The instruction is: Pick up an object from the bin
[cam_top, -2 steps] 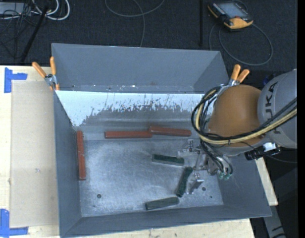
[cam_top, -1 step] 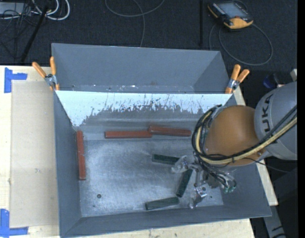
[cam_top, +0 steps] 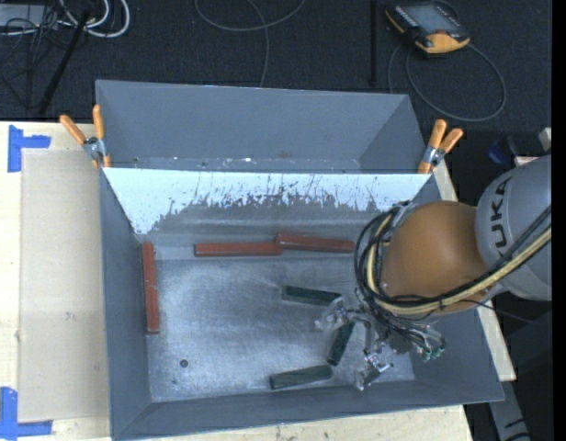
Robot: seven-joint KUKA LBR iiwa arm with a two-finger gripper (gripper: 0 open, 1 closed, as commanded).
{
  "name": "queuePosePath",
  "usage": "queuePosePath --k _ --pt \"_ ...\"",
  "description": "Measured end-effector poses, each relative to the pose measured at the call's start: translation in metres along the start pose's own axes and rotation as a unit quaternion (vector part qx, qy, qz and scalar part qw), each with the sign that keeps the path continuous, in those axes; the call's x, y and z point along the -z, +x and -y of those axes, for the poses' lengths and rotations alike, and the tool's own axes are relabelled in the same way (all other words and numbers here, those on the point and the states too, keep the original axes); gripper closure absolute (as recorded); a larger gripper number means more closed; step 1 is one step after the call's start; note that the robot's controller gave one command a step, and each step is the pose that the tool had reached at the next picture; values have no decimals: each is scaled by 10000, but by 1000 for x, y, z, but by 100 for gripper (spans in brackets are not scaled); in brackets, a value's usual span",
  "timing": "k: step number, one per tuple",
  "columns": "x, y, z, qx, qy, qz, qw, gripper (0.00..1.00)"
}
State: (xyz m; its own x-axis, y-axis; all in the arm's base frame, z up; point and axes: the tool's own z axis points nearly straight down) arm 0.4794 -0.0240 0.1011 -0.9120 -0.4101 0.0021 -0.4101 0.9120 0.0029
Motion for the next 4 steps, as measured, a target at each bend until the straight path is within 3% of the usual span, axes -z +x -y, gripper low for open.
queuePosePath --k 1,2,3,4 --pt "3 -10 21 896 12 14 9960 0" --pt "-30 -17 47 800 7 14 9968 0" --pt "-26 -32 49 1594 39 84 9872 100" --pt "-26 -32 50 1592 38 84 9872 100"
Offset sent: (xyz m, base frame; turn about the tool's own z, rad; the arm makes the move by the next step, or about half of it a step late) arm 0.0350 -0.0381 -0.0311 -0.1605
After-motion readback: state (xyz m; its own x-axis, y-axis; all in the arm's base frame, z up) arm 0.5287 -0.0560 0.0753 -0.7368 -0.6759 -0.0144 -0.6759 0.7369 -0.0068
